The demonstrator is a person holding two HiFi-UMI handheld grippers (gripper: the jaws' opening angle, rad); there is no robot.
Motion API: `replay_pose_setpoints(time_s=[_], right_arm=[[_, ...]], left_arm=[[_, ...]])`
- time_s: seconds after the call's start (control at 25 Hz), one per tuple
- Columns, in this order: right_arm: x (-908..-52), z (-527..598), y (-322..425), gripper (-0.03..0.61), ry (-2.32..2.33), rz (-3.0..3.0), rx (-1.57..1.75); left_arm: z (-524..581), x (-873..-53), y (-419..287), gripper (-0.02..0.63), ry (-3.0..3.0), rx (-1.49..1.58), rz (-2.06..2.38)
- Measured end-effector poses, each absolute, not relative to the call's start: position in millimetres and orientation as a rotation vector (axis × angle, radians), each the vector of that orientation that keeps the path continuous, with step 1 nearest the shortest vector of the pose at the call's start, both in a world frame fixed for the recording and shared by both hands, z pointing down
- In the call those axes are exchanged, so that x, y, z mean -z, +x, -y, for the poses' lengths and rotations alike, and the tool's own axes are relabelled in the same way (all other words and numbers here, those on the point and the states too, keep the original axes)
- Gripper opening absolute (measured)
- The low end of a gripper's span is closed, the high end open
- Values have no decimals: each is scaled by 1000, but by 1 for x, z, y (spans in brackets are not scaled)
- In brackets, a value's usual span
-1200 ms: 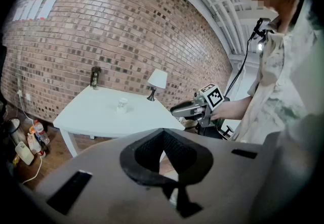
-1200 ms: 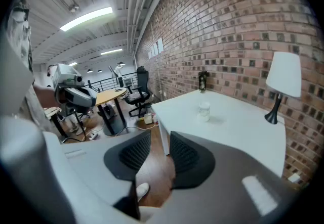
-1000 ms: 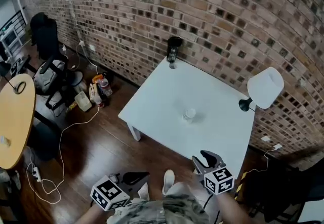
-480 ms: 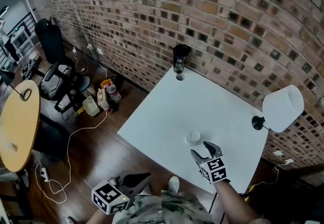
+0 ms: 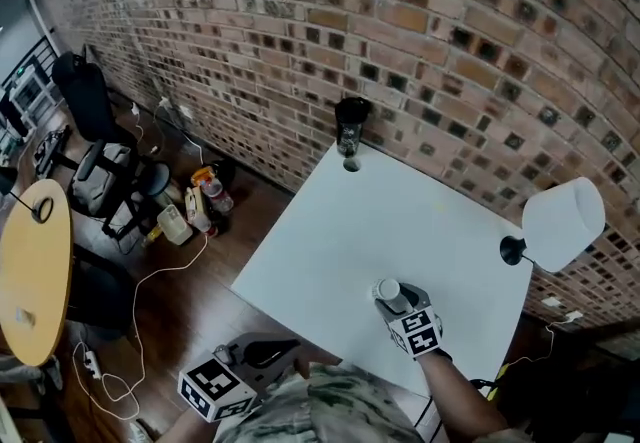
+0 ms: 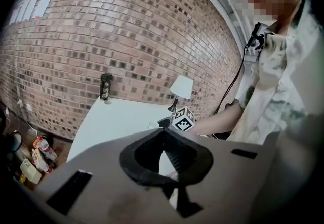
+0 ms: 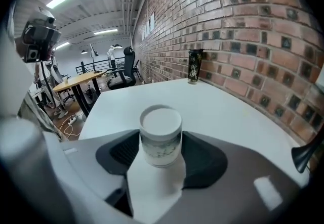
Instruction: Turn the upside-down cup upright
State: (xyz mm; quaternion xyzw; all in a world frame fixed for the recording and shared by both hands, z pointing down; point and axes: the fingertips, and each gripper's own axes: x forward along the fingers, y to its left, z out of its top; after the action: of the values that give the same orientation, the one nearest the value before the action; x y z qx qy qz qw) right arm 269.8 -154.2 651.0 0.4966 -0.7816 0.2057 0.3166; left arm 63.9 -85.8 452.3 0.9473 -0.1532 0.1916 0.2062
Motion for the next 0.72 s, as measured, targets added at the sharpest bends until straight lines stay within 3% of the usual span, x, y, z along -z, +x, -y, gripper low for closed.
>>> replay_pose_setpoints(time_s=[0.72], right_arm=[[-645,184,247,249,786,1649,-185]], left_arm=[[111,-473,15,6,2593,-429,401]])
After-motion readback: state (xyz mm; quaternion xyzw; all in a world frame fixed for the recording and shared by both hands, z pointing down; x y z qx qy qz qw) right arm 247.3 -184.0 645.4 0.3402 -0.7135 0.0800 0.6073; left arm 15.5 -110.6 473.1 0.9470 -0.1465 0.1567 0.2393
